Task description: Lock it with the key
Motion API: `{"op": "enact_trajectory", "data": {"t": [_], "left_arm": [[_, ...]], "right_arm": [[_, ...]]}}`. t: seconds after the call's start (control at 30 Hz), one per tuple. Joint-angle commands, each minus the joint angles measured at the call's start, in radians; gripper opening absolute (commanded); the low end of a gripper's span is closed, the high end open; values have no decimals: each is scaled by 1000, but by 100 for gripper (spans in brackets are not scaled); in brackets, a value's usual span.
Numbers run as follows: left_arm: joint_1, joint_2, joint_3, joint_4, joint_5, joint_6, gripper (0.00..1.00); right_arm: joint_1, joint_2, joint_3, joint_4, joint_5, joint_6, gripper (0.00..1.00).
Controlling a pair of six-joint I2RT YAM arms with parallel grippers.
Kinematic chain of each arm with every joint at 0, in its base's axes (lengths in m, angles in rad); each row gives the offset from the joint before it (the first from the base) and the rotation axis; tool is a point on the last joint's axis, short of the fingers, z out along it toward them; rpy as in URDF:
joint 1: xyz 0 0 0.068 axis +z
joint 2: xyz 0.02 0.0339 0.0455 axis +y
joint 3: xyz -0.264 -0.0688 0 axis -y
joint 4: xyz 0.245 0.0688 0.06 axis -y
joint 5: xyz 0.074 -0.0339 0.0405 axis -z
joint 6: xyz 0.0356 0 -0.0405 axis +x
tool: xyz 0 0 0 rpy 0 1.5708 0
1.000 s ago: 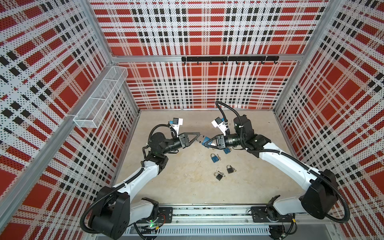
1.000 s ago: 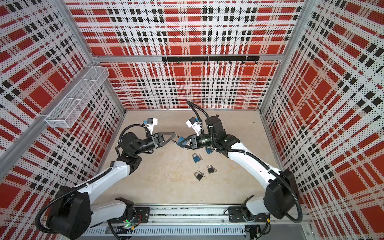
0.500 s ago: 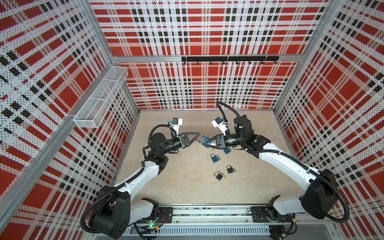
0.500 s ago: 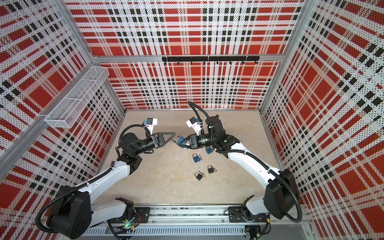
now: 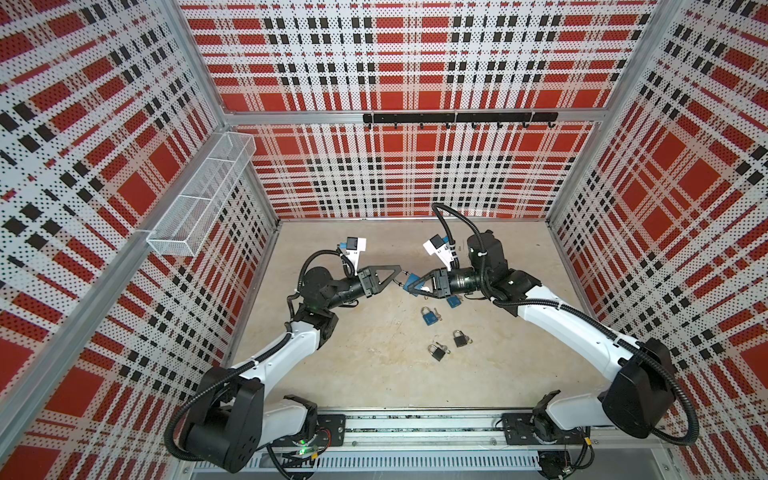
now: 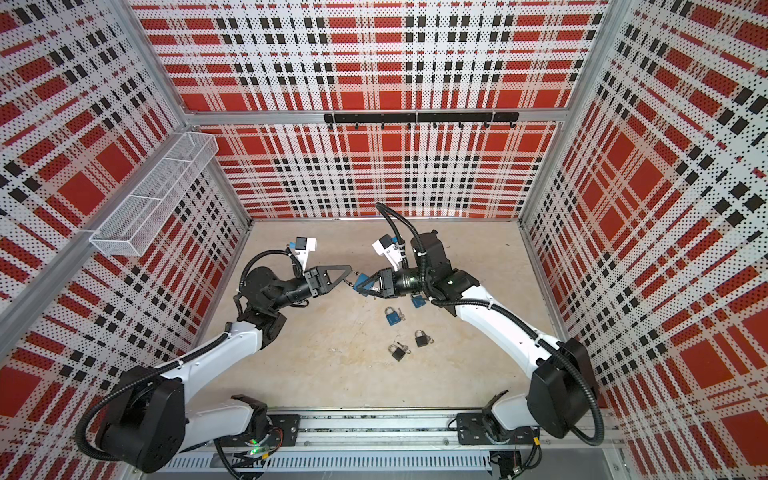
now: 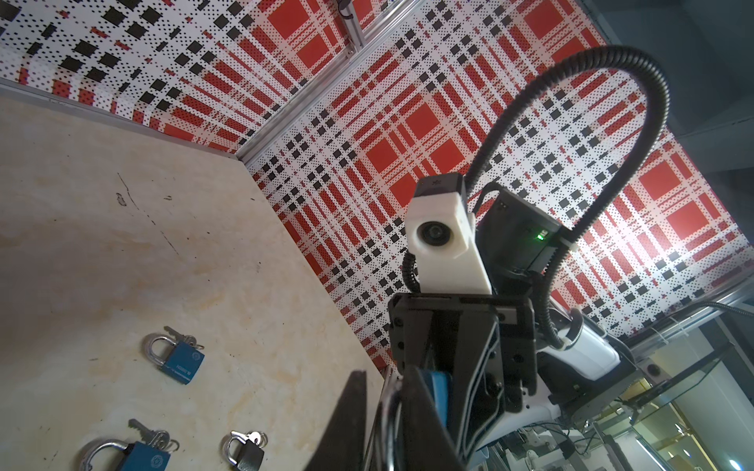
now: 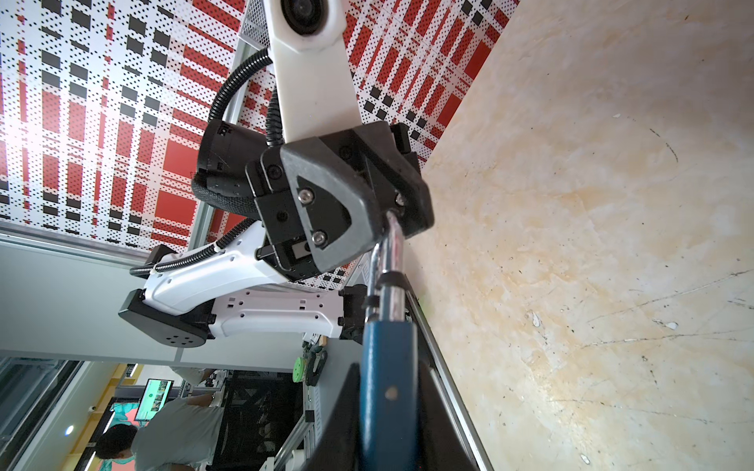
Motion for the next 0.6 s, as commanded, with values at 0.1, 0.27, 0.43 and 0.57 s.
{"op": "enact_trajectory", "data": {"t": [0.1, 0.27, 0.43, 0.57], "left_arm": [[9, 39, -49, -81, -6, -35, 18], [17, 63, -73, 24, 31, -103, 20], [17, 99, -94, 183, 61, -198, 19], [16, 111, -98, 268, 59, -247, 17]], "right_arm": [[31, -50, 46, 247, -155, -52, 0], [31, -51, 49, 235, -146, -65, 0], [31, -47, 52, 230, -145, -67, 0], [32, -47, 51, 226, -143, -69, 0]]}}
